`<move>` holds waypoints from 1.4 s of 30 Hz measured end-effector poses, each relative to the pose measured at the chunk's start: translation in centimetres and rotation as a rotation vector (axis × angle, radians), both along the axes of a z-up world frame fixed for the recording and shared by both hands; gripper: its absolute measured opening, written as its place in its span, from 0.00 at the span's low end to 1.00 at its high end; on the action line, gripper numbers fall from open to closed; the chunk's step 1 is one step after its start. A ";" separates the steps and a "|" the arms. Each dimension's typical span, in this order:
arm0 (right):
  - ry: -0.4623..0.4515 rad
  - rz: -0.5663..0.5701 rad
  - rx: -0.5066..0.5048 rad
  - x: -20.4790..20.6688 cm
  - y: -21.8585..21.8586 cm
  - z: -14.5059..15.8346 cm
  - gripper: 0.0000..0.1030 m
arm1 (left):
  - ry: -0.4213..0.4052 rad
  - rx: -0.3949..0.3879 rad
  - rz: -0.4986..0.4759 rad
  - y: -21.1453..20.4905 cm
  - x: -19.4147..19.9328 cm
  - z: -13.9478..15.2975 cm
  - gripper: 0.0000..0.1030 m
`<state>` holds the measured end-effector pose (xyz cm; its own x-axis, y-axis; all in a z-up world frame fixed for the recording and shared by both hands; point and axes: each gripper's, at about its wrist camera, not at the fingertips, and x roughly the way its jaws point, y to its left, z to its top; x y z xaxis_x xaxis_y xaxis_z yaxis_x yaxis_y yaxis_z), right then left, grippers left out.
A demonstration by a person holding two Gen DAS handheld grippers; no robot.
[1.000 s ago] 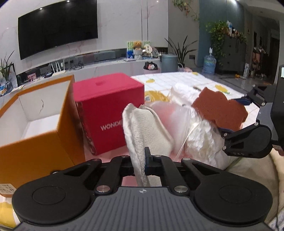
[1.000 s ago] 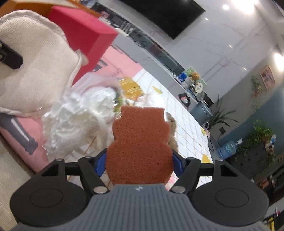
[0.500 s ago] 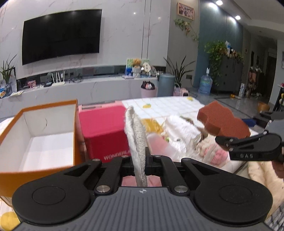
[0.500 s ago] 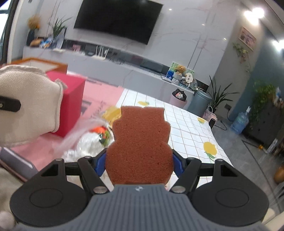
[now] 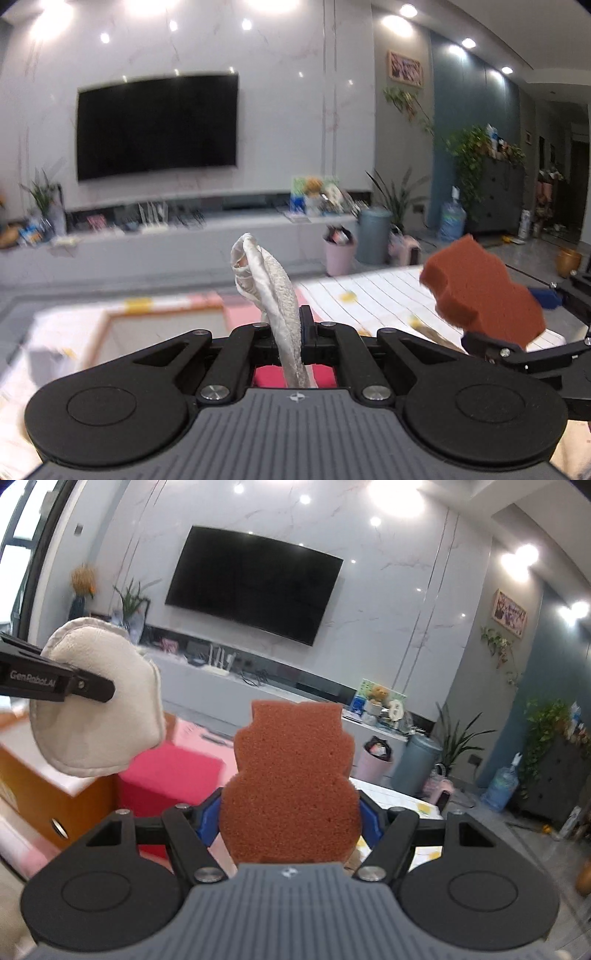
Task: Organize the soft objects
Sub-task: 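Lift the cream pad with the left gripper while the right gripper lifts the orange sponge, then lower the cream pad into the orange shoebox and open the left gripper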
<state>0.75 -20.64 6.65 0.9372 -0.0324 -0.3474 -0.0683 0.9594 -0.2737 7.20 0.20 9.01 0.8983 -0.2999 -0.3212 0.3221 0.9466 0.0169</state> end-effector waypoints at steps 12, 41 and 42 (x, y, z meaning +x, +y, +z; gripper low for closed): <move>-0.045 0.077 0.030 3.7 8.9 3.0 0.68 | 0.067 -0.007 0.150 9.3 1.8 -1.9 0.05; 0.464 -0.164 0.091 8.5 -1.3 -13.8 0.75 | 0.222 0.136 0.259 11.5 5.6 -7.2 0.10; 0.483 -0.142 0.113 8.6 -1.6 -13.9 0.78 | 0.229 0.135 0.259 11.6 5.7 -7.3 0.10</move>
<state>9.36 -22.25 -7.23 0.6581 -0.0848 -0.7482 -0.0284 0.9901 -0.1372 12.89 11.81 1.66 0.8389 -0.0134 -0.5442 0.0825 0.9913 0.1027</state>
